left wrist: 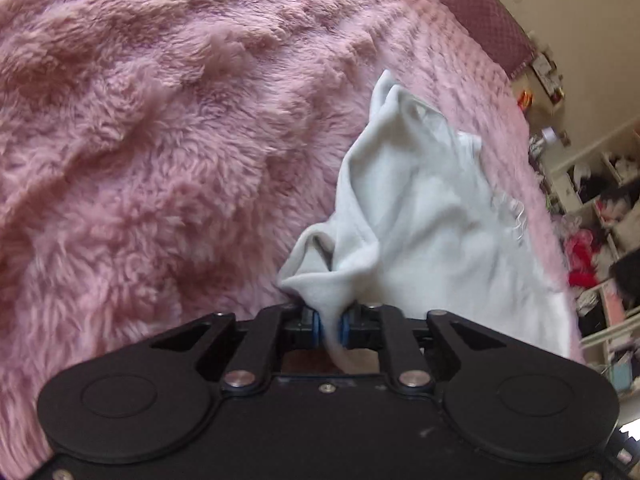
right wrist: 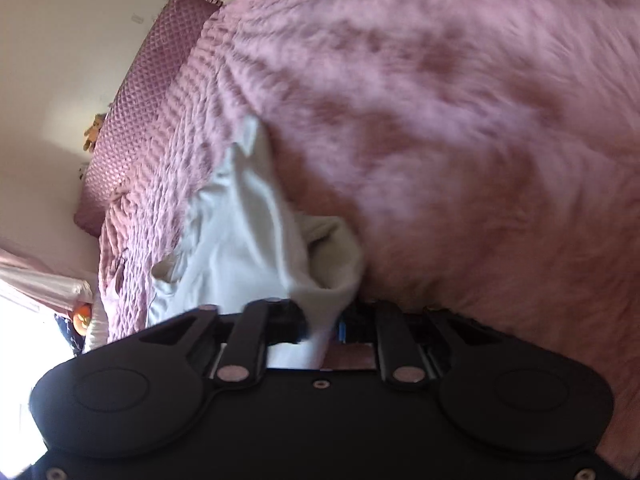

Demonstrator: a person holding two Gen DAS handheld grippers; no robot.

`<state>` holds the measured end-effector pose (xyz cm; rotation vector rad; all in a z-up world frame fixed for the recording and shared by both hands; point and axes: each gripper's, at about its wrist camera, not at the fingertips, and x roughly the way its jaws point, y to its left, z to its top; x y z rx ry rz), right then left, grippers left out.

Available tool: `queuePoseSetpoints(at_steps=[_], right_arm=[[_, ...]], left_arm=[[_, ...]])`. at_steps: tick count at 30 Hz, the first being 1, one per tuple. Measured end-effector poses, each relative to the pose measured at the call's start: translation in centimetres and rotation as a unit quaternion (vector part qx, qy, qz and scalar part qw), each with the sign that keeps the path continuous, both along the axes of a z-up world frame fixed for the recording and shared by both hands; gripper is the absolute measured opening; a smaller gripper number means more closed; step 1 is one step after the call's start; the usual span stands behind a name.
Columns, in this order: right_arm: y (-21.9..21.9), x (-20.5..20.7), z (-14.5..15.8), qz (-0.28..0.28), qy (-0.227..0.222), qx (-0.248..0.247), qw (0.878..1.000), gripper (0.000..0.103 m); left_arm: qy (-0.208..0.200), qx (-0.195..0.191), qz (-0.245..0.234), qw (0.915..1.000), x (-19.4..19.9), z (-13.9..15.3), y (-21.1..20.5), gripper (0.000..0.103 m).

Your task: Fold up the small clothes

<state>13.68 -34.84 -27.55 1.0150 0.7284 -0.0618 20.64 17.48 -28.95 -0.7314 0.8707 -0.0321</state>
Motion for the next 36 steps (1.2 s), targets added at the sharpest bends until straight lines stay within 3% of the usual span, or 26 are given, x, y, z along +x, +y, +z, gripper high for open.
queuePoseSetpoints(at_steps=[2, 4, 7, 9, 11, 13, 15, 18, 21, 25, 28, 33, 36], right_arm=[[-0.5, -0.2, -0.5, 0.005, 0.002, 0.015, 1.000, 0.011], [-0.6, -0.3, 0.6, 0.020, 0.011, -0.005, 1.000, 0.021], [-0.3, -0.3, 3.6, 0.033, 0.025, -0.080, 0.996, 0.039], [0.0, 0.2, 5.9, 0.034, 0.001, -0.136, 0.990, 0.041], [0.6, 1.6, 7.8, 0.043, -0.034, -0.170, 0.984, 0.041], [1.7, 4.2, 8.9, 0.069, -0.072, -0.182, 0.978, 0.043], [3.4, 7.0, 9.3, 0.095, -0.094, -0.206, 0.969, 0.043], [6.4, 11.0, 9.1, 0.138, -0.110, -0.235, 0.956, 0.043], [8.2, 14.1, 8.2, 0.169, -0.103, -0.249, 0.948, 0.043], [8.4, 15.9, 6.4, 0.174, -0.071, -0.278, 0.942, 0.043], [7.0, 16.3, 4.6, 0.164, -0.051, -0.277, 0.945, 0.040], [5.1, 15.9, 3.8, 0.179, -0.061, -0.266, 0.945, 0.036], [4.5, 15.8, 3.7, 0.173, -0.063, -0.247, 0.951, 0.036]], left_arm=[[0.002, -0.007, 0.001, 1.0000, -0.2, 0.2, 0.5, 0.018], [0.002, 0.004, 0.000, 1.0000, -0.9, 1.2, 1.3, 0.031], [-0.015, 0.078, 0.020, 0.9967, -1.9, 4.5, 2.8, 0.042], [-0.033, 0.111, 0.026, 0.9929, -2.0, 6.6, 3.6, 0.042], [-0.061, 0.109, 0.014, 0.9920, -0.8, 8.4, 3.6, 0.042], [-0.083, 0.110, -0.024, 0.9902, 1.4, 9.6, 2.4, 0.052], [-0.099, 0.140, -0.065, 0.9830, 4.1, 10.1, 0.2, 0.052], [-0.108, 0.169, -0.118, 0.9726, 8.2, 9.7, -3.1, 0.052], [-0.102, 0.161, -0.137, 0.9722, 11.8, 8.2, -4.9, 0.052], [-0.063, 0.158, -0.118, 0.9783, 16.3, 5.4, -5.4, 0.052], [-0.036, 0.155, -0.110, 0.9810, 17.9, 3.6, -4.9, 0.052], [-0.034, 0.163, -0.128, 0.9776, 18.0, 3.0, -4.7, 0.053], [-0.031, 0.164, -0.130, 0.9774, 18.3, 2.7, -4.7, 0.053]])
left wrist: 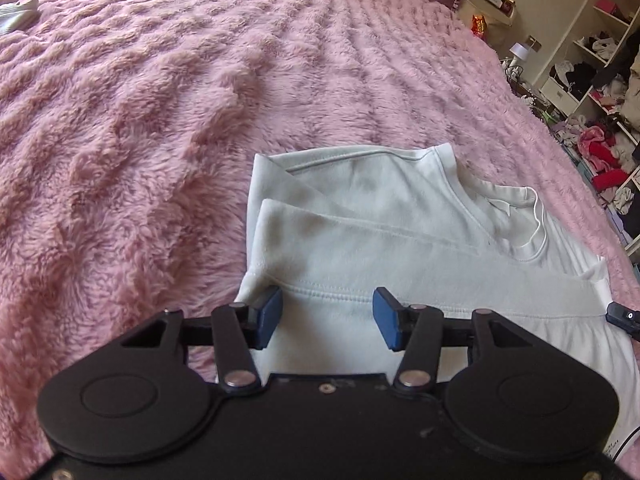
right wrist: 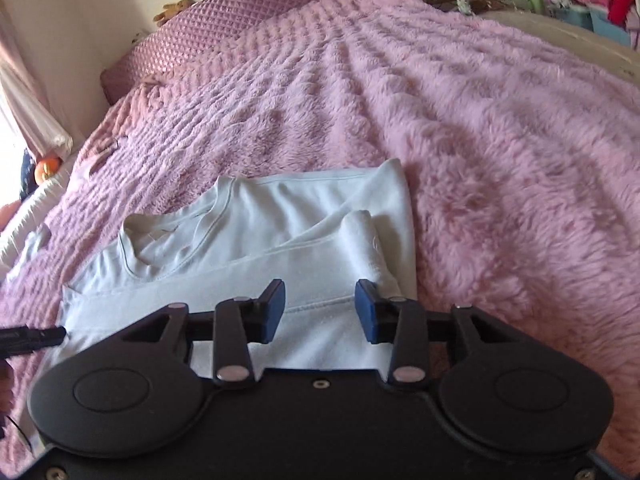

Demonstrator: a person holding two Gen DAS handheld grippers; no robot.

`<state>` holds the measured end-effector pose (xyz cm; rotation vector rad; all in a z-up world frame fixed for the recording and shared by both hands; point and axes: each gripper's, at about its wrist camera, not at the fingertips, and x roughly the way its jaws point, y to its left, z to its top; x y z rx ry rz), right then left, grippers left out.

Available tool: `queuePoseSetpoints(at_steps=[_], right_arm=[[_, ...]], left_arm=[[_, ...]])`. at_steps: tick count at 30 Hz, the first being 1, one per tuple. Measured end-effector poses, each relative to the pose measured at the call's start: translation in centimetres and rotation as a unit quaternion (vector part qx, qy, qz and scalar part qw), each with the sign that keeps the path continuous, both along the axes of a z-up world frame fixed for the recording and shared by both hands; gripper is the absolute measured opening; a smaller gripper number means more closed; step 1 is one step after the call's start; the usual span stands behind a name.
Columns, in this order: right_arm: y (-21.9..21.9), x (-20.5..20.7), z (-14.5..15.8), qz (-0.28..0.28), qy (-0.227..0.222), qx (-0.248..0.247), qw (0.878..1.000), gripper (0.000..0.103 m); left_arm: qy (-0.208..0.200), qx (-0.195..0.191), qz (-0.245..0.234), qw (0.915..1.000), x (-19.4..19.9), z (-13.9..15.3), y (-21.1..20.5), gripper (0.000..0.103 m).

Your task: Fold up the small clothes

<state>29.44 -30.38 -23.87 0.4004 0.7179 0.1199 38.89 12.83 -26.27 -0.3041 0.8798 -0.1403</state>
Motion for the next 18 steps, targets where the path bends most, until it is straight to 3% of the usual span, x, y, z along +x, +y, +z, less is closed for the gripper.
queuePoseSetpoints(at_steps=[6, 10, 14, 18], right_arm=[[0.4, 0.0, 0.1, -0.016, 0.001, -0.002, 1.000, 0.036], [1.1, -1.5, 2.8, -0.015, -0.001, 0.008, 1.000, 0.048], [2.3, -5.2, 5.5, 0.023, -0.026, 0.028, 0.999, 0.056], [3.2, -8.9, 4.5, 0.033, -0.009, 0.046, 0.998, 0.056]], left_arm=[[0.002, 0.003, 0.003, 1.0000, -1.1, 0.7, -0.2, 0.054], [-0.007, -0.007, 0.010, 0.9999, -2.4, 2.3, 0.0, 0.056], [-0.023, -0.040, 0.024, 0.9987, -6.6, 4.6, 0.9, 0.059], [-0.021, -0.074, 0.010, 0.9970, -12.0, 4.7, 0.6, 0.064]])
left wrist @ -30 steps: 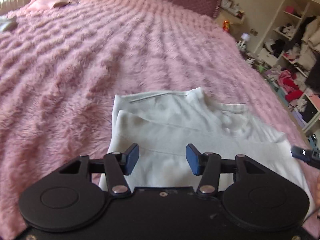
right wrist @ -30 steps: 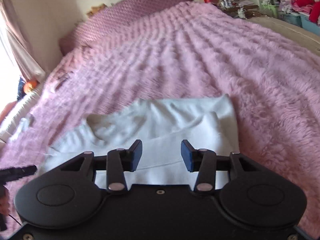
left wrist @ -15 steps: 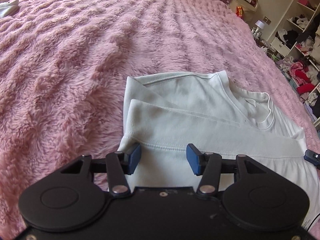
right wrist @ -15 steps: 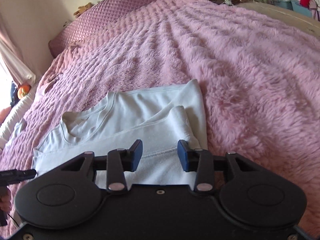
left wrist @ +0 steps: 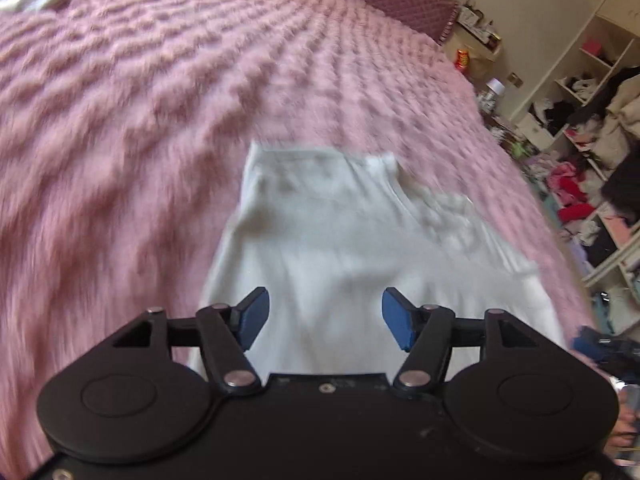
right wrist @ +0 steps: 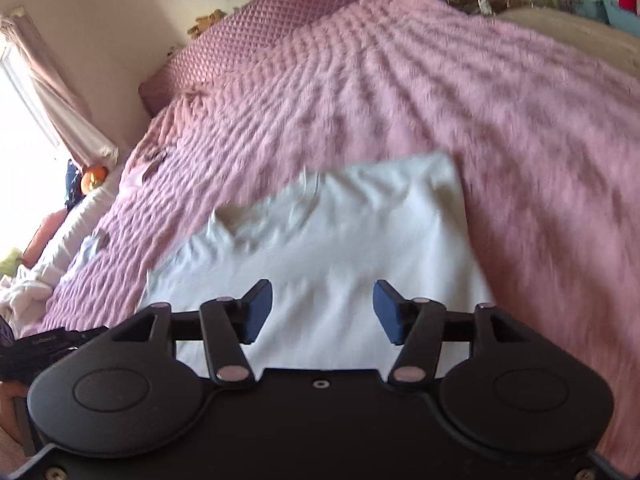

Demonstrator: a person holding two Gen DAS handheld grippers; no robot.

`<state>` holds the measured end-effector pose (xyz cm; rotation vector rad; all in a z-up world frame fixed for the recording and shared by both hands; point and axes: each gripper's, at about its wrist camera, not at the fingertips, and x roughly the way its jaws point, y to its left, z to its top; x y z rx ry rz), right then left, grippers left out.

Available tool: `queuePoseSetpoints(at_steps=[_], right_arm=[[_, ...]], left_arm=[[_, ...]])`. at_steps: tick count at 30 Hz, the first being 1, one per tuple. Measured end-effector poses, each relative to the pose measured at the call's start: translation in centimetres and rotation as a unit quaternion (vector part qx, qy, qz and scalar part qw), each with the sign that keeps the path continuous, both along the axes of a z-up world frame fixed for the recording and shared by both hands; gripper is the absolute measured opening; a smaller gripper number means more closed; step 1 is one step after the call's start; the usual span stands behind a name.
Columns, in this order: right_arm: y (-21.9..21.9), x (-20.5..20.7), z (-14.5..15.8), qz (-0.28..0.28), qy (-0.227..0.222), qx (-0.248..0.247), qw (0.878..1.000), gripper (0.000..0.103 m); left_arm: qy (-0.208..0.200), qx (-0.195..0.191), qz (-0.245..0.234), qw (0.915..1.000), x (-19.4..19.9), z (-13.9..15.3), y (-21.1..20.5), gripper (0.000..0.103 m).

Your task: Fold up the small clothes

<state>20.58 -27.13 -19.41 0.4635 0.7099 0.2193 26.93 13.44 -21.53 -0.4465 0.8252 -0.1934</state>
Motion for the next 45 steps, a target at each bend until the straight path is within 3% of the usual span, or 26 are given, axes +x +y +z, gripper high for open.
queuePoseSetpoints(at_steps=[5, 8, 11, 13, 14, 16, 17, 18, 19, 21, 25, 27, 31, 33, 35, 38, 45], right_arm=[[-0.1, -2.8, -3.8, -0.022, 0.048, -0.006, 0.999, 0.056], [-1.4, -4.0, -4.3, -0.045, 0.042, -0.003, 0.998, 0.053], [-3.1, -4.8, -4.4, -0.088, 0.047, -0.010, 0.995, 0.053], [-4.4, -5.1, -5.0, -0.098, 0.051, -0.001, 0.994, 0.051], [-4.8, -5.2, -5.3, -0.095, 0.051, 0.006, 0.994, 0.051], [-4.9, -5.4, -5.7, -0.094, 0.052, 0.002, 0.994, 0.047], [-4.6, -5.4, -5.5, -0.099, 0.054, -0.003, 0.994, 0.047], [-4.1, -5.4, -5.1, -0.107, 0.055, -0.008, 0.993, 0.049], [-3.4, -5.6, -4.5, -0.113, 0.053, -0.011, 0.992, 0.054], [-1.4, -5.9, -3.2, -0.083, 0.027, 0.000, 0.996, 0.055], [4.7, -5.3, -1.9, -0.008, -0.004, 0.013, 1.000, 0.055], [7.4, -4.4, -2.3, 0.026, 0.002, 0.028, 0.999, 0.055], [10.2, -2.7, -4.2, 0.047, 0.037, 0.067, 0.996, 0.055], [10.4, -2.6, -5.3, 0.044, 0.054, 0.069, 0.995, 0.055], [10.1, -3.0, -5.6, 0.046, 0.051, 0.039, 0.997, 0.053], [7.6, -4.1, -5.3, 0.032, 0.053, 0.036, 0.997, 0.052], [-1.1, -6.0, -4.4, -0.070, 0.055, 0.008, 0.996, 0.052]], left_arm=[[0.047, 0.012, -0.007, 0.9988, -3.2, -3.5, -0.5, 0.064], [0.041, -0.005, 0.009, 0.9991, -4.2, -5.0, 0.8, 0.061], [0.045, -0.049, 0.044, 0.9968, -5.2, -5.4, 2.6, 0.061], [0.043, -0.042, 0.053, 0.9968, -5.8, -5.5, 3.5, 0.060], [0.042, -0.040, 0.049, 0.9971, -6.2, -5.6, 3.8, 0.058], [0.045, -0.033, 0.045, 0.9974, -6.5, -5.9, 4.4, 0.042], [0.054, -0.034, 0.055, 0.9964, -6.5, -5.8, 4.6, 0.038], [0.058, -0.048, 0.067, 0.9949, -6.8, -5.4, 4.7, 0.039], [0.052, -0.058, 0.072, 0.9943, -7.1, -4.6, 4.5, 0.052], [0.014, -0.054, 0.058, 0.9967, -7.7, -2.7, 2.6, 0.061], [-0.021, -0.053, -0.021, 0.9982, -7.3, -0.9, -3.2, 0.061], [-0.016, -0.073, -0.055, 0.9957, -6.8, -1.2, -5.7, 0.061], [0.004, -0.092, -0.058, 0.9941, -6.1, -3.1, -7.5, 0.062], [0.029, -0.080, -0.053, 0.9950, -6.0, -4.6, -7.4, 0.061], [0.028, -0.069, -0.060, 0.9954, -6.2, -5.5, -6.7, 0.058], [0.031, -0.074, -0.047, 0.9956, -6.8, -5.6, -4.9, 0.058], [0.035, -0.036, 0.038, 0.9980, -8.6, -5.2, 1.9, 0.059]])
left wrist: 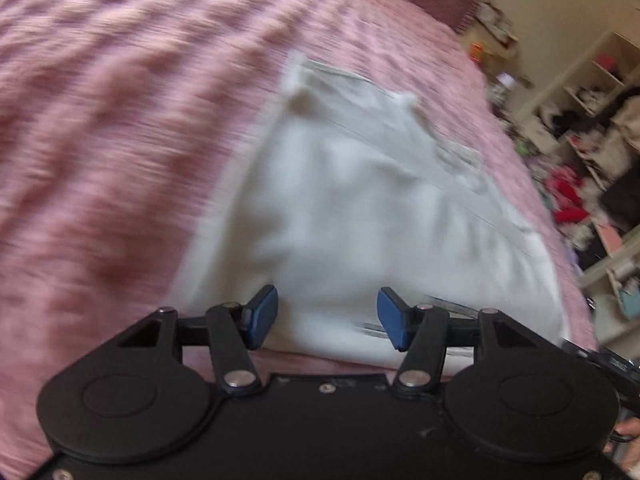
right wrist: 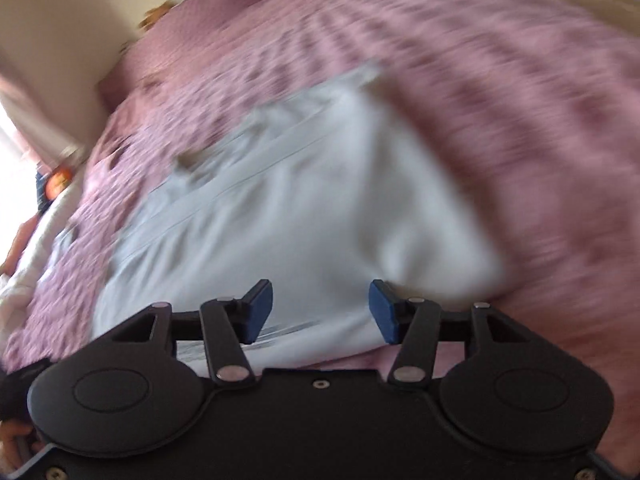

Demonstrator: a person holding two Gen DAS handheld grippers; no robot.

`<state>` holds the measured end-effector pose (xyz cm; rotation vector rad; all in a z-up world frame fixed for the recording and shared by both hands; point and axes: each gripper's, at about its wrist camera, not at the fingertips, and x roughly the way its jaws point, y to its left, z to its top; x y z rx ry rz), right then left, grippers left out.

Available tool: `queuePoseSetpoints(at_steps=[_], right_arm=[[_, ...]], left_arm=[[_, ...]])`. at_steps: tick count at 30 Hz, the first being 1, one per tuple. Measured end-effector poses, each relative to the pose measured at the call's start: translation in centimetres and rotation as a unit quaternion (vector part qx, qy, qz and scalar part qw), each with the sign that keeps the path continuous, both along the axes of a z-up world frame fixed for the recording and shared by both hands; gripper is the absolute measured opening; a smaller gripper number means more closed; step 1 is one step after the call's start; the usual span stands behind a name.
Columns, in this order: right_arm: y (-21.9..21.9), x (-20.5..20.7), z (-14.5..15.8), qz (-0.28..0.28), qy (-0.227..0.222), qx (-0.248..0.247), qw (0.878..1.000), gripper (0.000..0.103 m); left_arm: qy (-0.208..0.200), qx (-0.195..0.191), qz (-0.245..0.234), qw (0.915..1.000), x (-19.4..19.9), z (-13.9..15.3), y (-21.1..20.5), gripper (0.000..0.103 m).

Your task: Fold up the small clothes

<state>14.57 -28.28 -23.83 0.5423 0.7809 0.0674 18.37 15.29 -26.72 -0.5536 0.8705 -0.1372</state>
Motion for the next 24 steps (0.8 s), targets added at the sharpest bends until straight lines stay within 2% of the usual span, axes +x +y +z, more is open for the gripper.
queuePoseSetpoints(at_steps=[3, 5, 9, 11, 14, 16, 17, 19, 20, 22, 24], right_arm=[[-2.3, -0.4, -0.3, -0.028, 0.006, 0.001, 1.000, 0.052], [-3.0, -0.6, -0.5, -0.032, 0.005, 0.011, 0.999, 0.051], [-2.7, -0.7, -1.1, -0.051, 0.005, 0.017, 0.999, 0.051], [-2.1, -0.8, -1.0, -0.060, 0.006, 0.005, 0.998, 0.051], [-0.4, -0.7, 0.4, -0.080, 0.024, -0.030, 0.996, 0.054], [1.1, -1.1, 1.9, -0.085, 0.028, -0.062, 0.994, 0.059], [2.0, -1.3, 2.6, -0.084, 0.026, -0.085, 0.993, 0.061], [3.7, -1.6, 3.8, -0.090, 0.024, -0.140, 0.986, 0.070], [4.6, -1.8, 4.3, -0.098, 0.025, -0.169, 0.980, 0.073], [5.7, -2.2, 4.8, -0.113, 0.025, -0.204, 0.972, 0.080], [6.4, -2.6, 4.9, -0.121, 0.019, -0.213, 0.969, 0.084]], left_arm=[[0.009, -0.012, 0.016, 0.9998, -0.3, -0.4, 2.7, 0.057], [0.011, -0.012, 0.009, 0.9998, 0.1, -0.4, 3.4, 0.055], [0.016, -0.008, 0.014, 0.9997, 0.9, -1.3, 3.2, 0.055], [0.018, -0.005, 0.017, 0.9997, 1.2, -1.3, 2.8, 0.055], [0.020, -0.002, 0.028, 0.9994, 1.4, -0.1, 2.2, 0.056], [0.010, 0.006, 0.036, 0.9993, 0.5, 1.5, 1.8, 0.067], [0.004, 0.020, 0.042, 0.9989, -0.2, 2.4, 1.5, 0.071], [-0.010, 0.048, 0.061, 0.9969, -2.0, 3.7, 1.1, 0.087], [-0.011, 0.048, 0.074, 0.9960, -2.7, 4.0, 1.1, 0.088], [-0.002, 0.012, 0.092, 0.9957, -3.9, 3.7, 1.4, 0.088], [0.013, -0.024, 0.107, 0.9939, -4.6, 2.8, 1.5, 0.088]])
